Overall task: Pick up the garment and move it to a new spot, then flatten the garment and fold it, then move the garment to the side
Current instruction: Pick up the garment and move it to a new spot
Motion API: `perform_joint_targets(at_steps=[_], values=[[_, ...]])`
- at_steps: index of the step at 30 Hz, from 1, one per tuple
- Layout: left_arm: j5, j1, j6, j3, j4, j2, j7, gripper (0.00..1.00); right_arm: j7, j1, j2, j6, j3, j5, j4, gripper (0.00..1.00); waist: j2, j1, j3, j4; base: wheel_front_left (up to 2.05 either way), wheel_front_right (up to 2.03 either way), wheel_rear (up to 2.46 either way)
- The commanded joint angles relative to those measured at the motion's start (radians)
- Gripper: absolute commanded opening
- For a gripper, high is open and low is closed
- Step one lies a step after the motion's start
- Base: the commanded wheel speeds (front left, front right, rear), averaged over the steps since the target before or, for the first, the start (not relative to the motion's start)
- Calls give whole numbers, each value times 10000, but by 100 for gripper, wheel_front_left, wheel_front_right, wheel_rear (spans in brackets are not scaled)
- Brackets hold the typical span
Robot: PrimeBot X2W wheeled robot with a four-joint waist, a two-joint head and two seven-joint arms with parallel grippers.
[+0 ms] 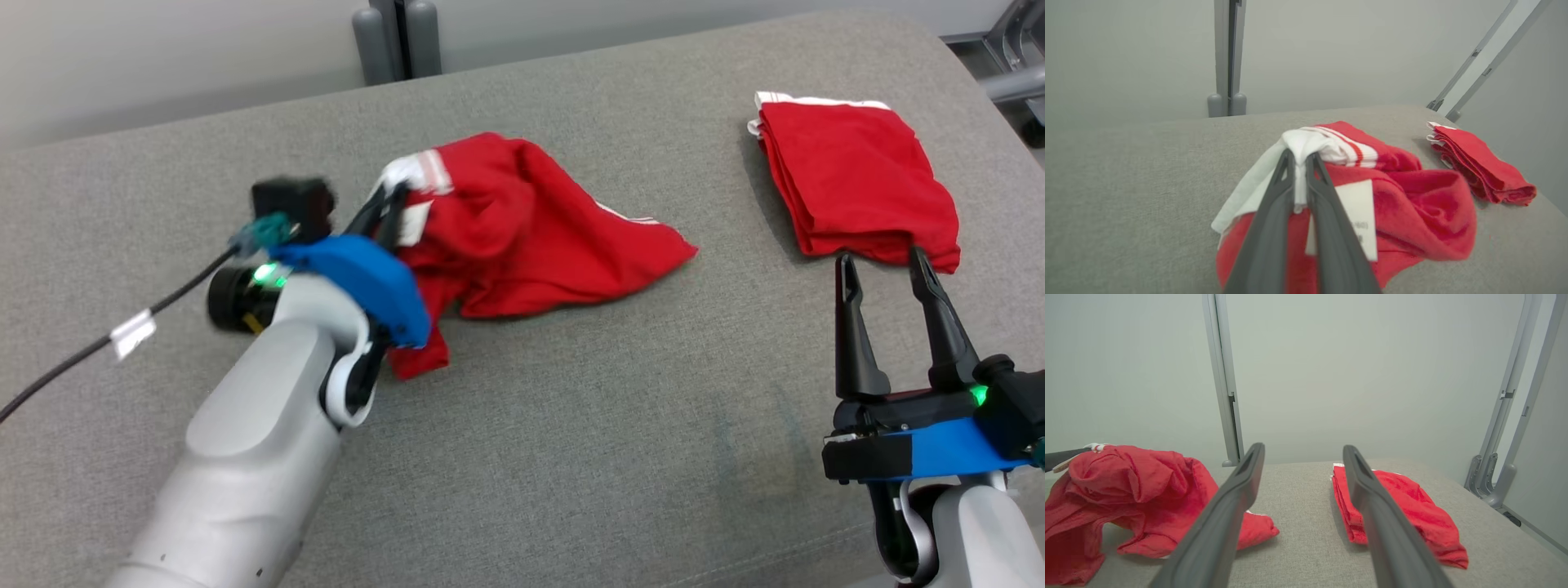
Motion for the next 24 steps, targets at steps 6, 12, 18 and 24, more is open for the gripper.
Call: perform_joint_targets(at_steps=[6,12,18,24], values=[[-17,532,8,240,1344,5,-1235,37,-103,-83,-10,3,-31,-93,193,100,1,-2,138,108,0,0,0],[312,799,-161,295,1889,-141,-1948,100,-122,-42,-11,1,12,-244,435,100,1,-2,-84,480,0,0,0],[996,1370,-211,806,967,-163,-2002,100,-106,87,-12,1,141,-326,786,100,1,-2,-550,883,0,0,0],[1956,2504,-188,1269,-292,-156,-2007,100,-1,272,-11,1,240,-480,1162,100,1,-2,-1281,1275,0,0,0]])
